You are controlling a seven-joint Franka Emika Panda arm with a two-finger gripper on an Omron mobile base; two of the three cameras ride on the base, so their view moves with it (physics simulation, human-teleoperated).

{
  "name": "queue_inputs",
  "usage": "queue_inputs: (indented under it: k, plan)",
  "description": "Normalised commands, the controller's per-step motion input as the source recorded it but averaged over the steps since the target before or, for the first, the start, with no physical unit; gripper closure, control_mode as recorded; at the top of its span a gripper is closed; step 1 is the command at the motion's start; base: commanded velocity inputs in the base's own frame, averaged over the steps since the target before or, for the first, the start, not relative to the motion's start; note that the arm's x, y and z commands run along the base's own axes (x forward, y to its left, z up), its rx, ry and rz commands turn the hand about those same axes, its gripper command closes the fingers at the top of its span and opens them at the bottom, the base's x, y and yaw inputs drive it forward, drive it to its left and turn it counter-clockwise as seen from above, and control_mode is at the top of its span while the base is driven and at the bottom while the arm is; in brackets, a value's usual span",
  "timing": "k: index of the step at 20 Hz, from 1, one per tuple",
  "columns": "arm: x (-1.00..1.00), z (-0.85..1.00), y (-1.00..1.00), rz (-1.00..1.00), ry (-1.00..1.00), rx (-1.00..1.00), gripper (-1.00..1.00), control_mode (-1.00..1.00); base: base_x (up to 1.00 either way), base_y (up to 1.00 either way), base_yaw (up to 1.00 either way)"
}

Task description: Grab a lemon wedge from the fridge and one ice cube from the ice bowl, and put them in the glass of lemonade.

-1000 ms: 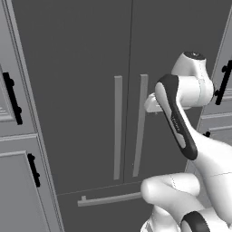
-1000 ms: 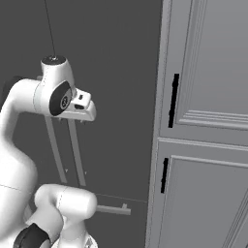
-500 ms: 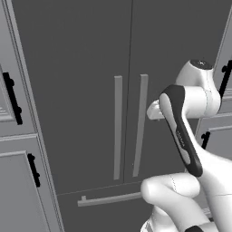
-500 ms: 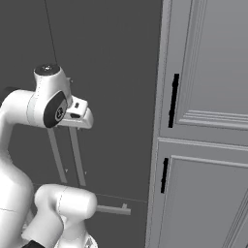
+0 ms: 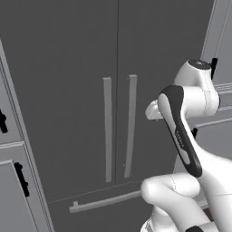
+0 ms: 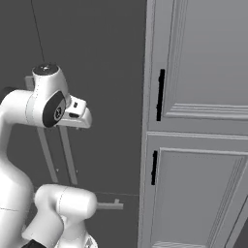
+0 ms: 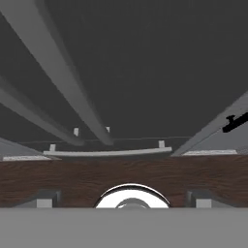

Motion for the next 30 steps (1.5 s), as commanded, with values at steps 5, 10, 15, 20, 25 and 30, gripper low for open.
queue_inputs:
  k: [5, 10, 15, 20, 25, 30]
  plan:
    - [0.0, 0.0, 0.0, 0.0, 0.0, 0.0, -1.0, 1.0, -0.48, 0.0, -0.09]
    - [0.0, 0.0, 0.0, 0.0, 0.0, 0.0, -1.0, 1.0, -0.32, -0.01, -0.03]
    - [0.0, 0.0, 0.0, 0.0, 0.0, 0.0, -1.0, 1.0, 0.08, 0.73, 0.38]
    - [0.0, 0.0, 0.0, 0.0, 0.0, 0.0, -1.0, 1.0, 0.35, 0.92, 0.67]
    - [0.0, 0.0, 0.0, 0.0, 0.0, 0.0, -1.0, 1.0, 0.49, 0.78, 0.65]
    - [0.0, 0.0, 0.0, 0.0, 0.0, 0.0, -1.0, 1.0, 0.72, 0.63, 0.58]
